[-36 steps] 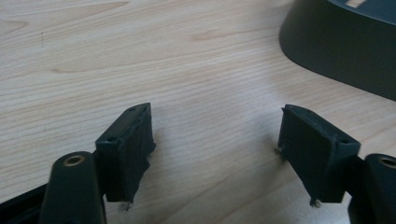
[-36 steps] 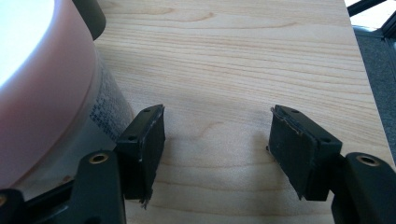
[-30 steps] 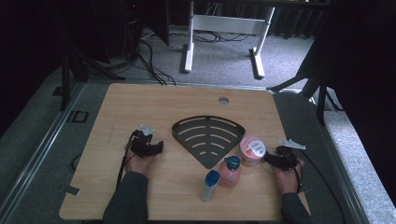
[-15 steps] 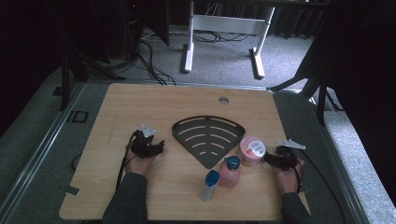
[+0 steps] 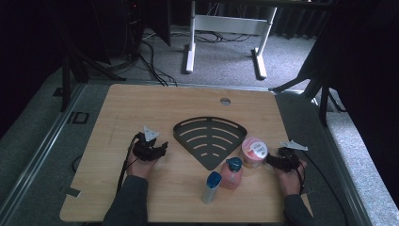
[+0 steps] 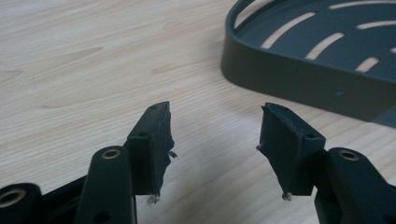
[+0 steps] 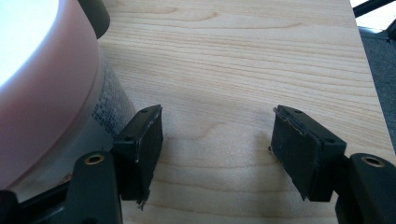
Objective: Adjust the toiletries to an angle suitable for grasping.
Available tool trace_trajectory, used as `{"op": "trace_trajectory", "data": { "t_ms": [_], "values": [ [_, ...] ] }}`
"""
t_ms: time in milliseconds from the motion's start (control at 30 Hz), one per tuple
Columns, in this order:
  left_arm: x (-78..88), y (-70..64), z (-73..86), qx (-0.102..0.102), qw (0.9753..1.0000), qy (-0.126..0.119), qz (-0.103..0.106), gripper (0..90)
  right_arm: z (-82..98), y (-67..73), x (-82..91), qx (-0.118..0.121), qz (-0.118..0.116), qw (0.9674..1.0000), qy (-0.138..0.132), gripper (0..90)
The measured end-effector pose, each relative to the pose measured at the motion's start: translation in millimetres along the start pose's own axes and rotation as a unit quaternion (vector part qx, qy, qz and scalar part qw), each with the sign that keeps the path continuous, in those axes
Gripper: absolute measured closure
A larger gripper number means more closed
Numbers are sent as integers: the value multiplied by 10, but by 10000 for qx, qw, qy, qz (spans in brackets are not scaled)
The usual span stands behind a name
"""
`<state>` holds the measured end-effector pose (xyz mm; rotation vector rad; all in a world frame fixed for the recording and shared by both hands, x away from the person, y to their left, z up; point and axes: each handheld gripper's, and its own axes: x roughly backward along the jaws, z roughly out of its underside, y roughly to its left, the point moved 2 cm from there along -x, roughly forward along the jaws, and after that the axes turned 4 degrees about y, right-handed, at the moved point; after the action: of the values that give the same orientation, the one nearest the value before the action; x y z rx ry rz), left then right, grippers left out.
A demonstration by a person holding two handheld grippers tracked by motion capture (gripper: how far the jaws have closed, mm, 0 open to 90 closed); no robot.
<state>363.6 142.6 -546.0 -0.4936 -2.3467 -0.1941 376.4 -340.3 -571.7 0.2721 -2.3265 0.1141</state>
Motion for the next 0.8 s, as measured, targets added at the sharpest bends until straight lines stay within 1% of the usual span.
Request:
{"op": "trace_trajectory", "data": {
  "t_ms": [33, 100, 133, 233, 367, 400, 433, 600, 800],
  "values": [
    [34, -28, -8, -17, 10000, -19, 43, 439, 0, 0, 0, 0, -1, 10000, 0, 337],
    [56, -54, -11, -55, 10000, -25, 32, 435, 0, 0, 0, 1, -1, 10000, 1, 337],
    [80, -87, -16, -104, 9999, 20, 60, 435, 0, 0, 0, 1, -1, 10000, 1, 337],
    [107, -126, -22, -131, 9998, 41, 110, 436, 0, 0, 0, 2, -1, 10000, 1, 337],
    [154, -189, -38, -158, 9995, 52, 267, 448, 0, 0, 0, 2, -2, 10000, 1, 337],
    [181, -232, -41, -220, 9992, 60, 331, 450, 0, 0, 0, 1, -3, 10000, 1, 337],
    [181, -232, -41, -220, 9992, 60, 331, 454, 0, 0, 0, 1, -3, 10000, 1, 337],
    [258, -349, -37, -521, 9975, 66, 480, 484, 0, 0, 0, 2, -2, 10000, 0, 337],
    [317, -458, -32, -581, 9958, 37, 700, 497, 0, 0, 0, 3, -3, 10000, -1, 337]
  ]
}}
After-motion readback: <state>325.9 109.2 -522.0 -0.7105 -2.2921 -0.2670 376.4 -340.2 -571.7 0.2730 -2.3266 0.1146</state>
